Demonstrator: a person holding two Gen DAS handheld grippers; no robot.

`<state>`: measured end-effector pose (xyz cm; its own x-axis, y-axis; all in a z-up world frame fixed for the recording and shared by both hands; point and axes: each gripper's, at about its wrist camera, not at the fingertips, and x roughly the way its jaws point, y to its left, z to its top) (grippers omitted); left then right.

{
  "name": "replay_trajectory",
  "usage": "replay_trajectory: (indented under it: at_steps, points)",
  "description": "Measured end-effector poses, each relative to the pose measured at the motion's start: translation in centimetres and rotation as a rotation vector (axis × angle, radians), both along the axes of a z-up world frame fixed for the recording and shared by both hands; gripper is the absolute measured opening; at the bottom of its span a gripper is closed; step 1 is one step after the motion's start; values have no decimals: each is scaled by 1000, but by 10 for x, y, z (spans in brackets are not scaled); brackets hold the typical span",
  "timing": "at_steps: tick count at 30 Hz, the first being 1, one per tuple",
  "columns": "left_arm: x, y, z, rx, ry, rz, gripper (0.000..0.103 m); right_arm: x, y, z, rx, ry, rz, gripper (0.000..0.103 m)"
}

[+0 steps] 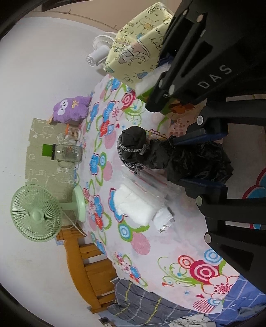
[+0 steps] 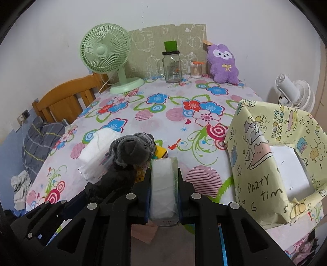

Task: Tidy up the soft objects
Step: 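Carry the black bag and tissue pack in both grippers toward the paper box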

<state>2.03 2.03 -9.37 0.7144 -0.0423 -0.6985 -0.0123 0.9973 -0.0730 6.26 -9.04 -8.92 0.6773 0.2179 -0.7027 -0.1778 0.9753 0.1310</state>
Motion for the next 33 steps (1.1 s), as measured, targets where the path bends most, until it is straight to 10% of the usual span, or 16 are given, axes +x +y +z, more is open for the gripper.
replay_trajectory:
  at_steps: [33]
  points:
    - [6,-25,78,20,-144,-15,30,-2,-25,81,28,-136,-18,22]
